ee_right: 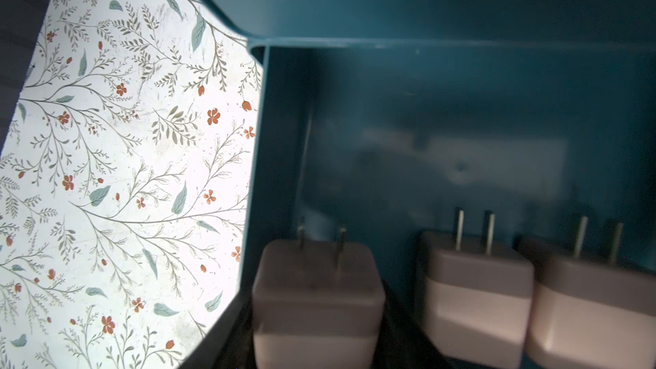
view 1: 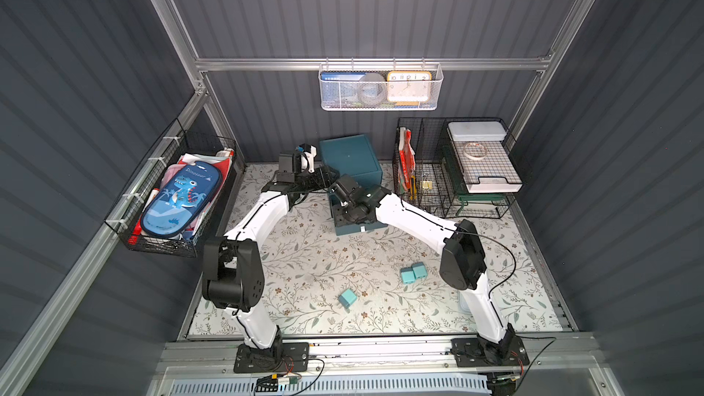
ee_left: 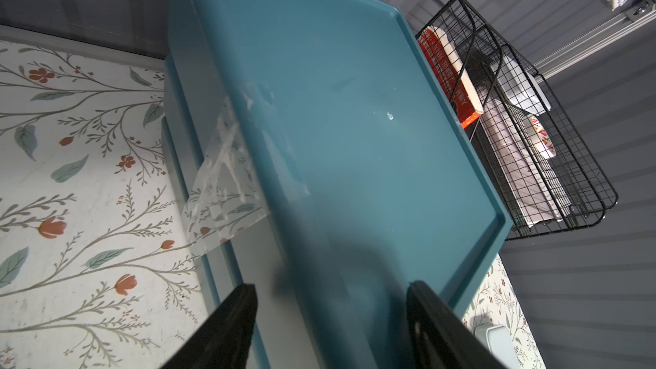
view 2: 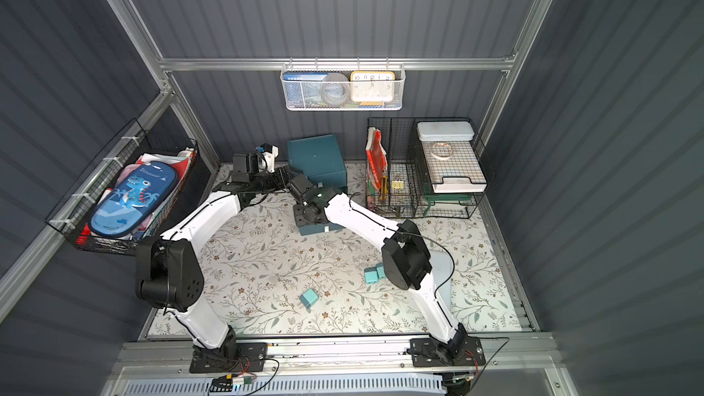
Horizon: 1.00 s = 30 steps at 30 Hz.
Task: Place the plugs into the drawer by color
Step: Place the plug in the drawer, then close the drawer in the storage box.
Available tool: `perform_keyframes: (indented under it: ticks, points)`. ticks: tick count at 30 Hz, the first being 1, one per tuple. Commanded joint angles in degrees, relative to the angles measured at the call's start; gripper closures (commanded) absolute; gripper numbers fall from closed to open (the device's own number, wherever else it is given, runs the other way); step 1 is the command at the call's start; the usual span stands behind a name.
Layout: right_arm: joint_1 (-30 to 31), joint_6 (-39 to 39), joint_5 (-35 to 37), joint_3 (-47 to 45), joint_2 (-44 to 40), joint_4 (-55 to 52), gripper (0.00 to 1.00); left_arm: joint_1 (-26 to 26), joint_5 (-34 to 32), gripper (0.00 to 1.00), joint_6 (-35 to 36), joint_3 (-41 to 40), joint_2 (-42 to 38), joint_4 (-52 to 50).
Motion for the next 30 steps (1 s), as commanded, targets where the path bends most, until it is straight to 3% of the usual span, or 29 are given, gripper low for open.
perform_keyframes:
  ticks: [1,7,9,11,13,16,23,30]
  points:
    - [-0.38,-0.79,-0.82,2.51,0.91,-0.67,0.42,-0.51,-0.25,0.29,1.12,-1.27,1.00,-5.10]
    - [-0.67,-2.37,0.52,5.21,-1.88,-3.87,0.38,-0.56,-0.13,0.28,1.48,-1.28,1.39,-5.32]
    - [-0.37,-1.58,1.23,1.32,-6.84,-3.96,0.40,-0.51,-0.05,0.29,1.39,-1.44,1.46,-5.26]
    - [0.94,-1.89,4.07,-15.62,-16.99,7.81,0.44,-0.51,0.17,0.32,1.14,-1.39,1.75,-5.15]
    - [2.14,-1.66,7.51,-35.05,-26.25,26.40,0.49,-0.51,0.27,0.36,1.13,-1.28,1.96,-5.04]
    - [2.33,-0.07,8.68,-49.92,-32.97,37.36,0.58,-0.74,0.14,0.41,1.00,-1.37,2.03,-4.84]
    - [2.33,4.47,11.83,-60.50,-31.01,48.66,0.74,-1.12,-0.13,0.45,0.91,-1.45,2.69,-4.61]
    - [1.25,2.65,15.42,-60.19,-27.13,55.67,0.89,-1.13,-0.05,0.46,1.15,-1.19,3.73,-4.89]
